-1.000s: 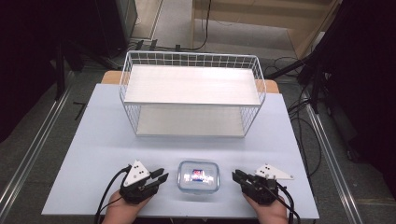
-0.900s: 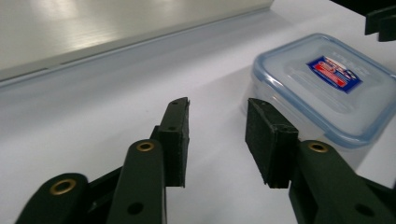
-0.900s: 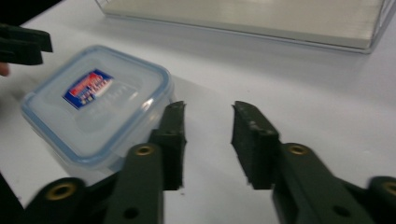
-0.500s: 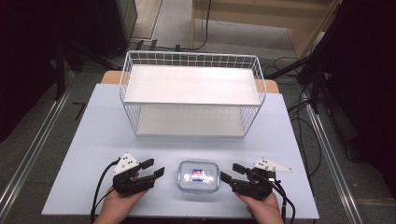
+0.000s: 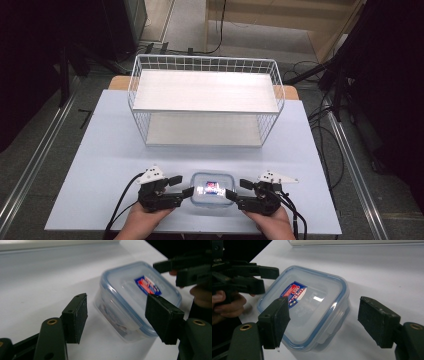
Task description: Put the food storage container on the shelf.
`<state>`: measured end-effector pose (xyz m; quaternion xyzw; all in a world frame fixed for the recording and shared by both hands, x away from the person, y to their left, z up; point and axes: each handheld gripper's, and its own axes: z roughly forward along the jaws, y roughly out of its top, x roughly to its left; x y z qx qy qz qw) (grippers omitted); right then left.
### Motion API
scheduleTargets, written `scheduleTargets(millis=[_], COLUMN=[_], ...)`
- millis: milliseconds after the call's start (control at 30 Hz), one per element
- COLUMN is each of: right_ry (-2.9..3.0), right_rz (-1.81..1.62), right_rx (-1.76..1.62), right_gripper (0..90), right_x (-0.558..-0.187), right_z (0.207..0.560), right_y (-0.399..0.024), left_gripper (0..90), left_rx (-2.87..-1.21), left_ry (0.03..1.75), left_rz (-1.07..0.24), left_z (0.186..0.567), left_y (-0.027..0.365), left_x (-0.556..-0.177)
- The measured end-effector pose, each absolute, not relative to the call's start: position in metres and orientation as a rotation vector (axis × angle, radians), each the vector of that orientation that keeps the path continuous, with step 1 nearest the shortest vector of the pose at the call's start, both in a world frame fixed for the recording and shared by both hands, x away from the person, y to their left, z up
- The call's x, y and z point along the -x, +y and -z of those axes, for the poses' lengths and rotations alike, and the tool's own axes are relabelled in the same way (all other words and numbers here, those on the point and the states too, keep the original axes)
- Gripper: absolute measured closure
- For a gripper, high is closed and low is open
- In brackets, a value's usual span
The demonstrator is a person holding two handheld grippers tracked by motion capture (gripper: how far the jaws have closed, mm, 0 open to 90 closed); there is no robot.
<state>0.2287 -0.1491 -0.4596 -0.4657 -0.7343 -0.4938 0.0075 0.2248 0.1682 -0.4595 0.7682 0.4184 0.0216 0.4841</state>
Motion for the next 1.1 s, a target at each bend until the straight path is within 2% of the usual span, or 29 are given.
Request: scheduleTargets(millis=[433,767,800,833,1100], right_ry=[-2.183,-2.039,-2.032,-2.019,-2.041], right_rz=[1.455,1.419,1.416,1.419,1.417], right_rx=[1.448,1.452,1.454,1.468,1.469], right_gripper=[28.8,27.4,28.2,33.0,34.6], right_x=[-0.231,-0.235,-0.235,-0.235,-0.233], right_z=[0.475,0.484,0.484,0.483,0.480], right_y=[-0.142,-0.146,-0.146,-0.148,-0.148], left_gripper=[31.2,31.5,31.7,32.4,35.6], left_rx=[-1.808,-1.797,-1.797,-1.792,-1.796], left_ry=[1.055,1.071,1.074,1.079,1.080], left_rz=[0.194,0.219,0.223,0.227,0.219], left_z=[0.472,0.473,0.473,0.473,0.471], left_y=[0.159,0.160,0.160,0.161,0.161], left_x=[-0.233,-0.233,-0.233,-0.234,-0.232])
